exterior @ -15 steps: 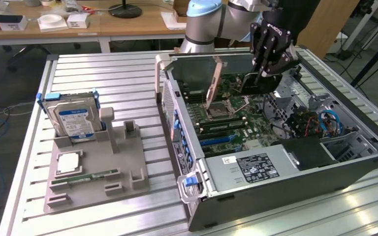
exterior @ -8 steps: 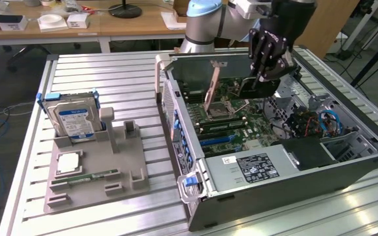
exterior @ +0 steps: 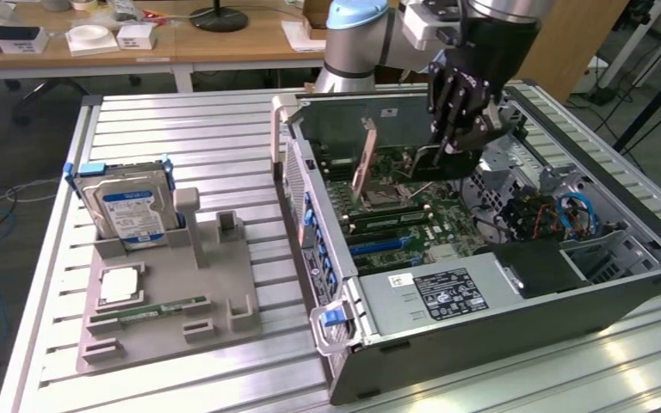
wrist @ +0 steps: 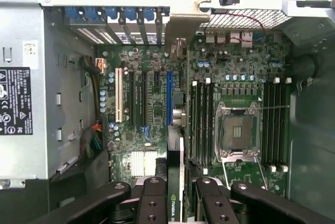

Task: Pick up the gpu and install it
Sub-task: 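Insert the gpu into the slot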

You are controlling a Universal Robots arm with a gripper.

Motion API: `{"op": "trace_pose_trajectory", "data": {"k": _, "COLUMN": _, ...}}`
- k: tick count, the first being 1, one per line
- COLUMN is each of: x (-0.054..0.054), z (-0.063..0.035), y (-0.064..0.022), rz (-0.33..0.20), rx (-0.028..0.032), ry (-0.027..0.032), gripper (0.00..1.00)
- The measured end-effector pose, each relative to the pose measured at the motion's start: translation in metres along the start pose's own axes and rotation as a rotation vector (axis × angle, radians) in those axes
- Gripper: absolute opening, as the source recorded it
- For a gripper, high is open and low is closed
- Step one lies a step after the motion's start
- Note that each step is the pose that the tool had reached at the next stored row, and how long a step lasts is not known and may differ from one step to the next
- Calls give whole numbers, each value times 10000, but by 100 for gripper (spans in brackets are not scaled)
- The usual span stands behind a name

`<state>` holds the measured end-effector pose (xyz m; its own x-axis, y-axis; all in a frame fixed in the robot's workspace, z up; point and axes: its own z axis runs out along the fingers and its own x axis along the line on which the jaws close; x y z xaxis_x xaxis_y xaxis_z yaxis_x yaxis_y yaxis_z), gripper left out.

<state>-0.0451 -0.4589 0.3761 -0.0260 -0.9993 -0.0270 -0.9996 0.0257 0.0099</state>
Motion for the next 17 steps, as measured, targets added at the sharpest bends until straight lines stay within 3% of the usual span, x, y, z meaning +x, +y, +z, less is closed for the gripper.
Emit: {"op": "trace_pose_trajectory", "data": {"k": 17, "x": 42, "z": 310, "y": 35, "rz": 0, "rx": 20, "ry": -1, "gripper": 26}}
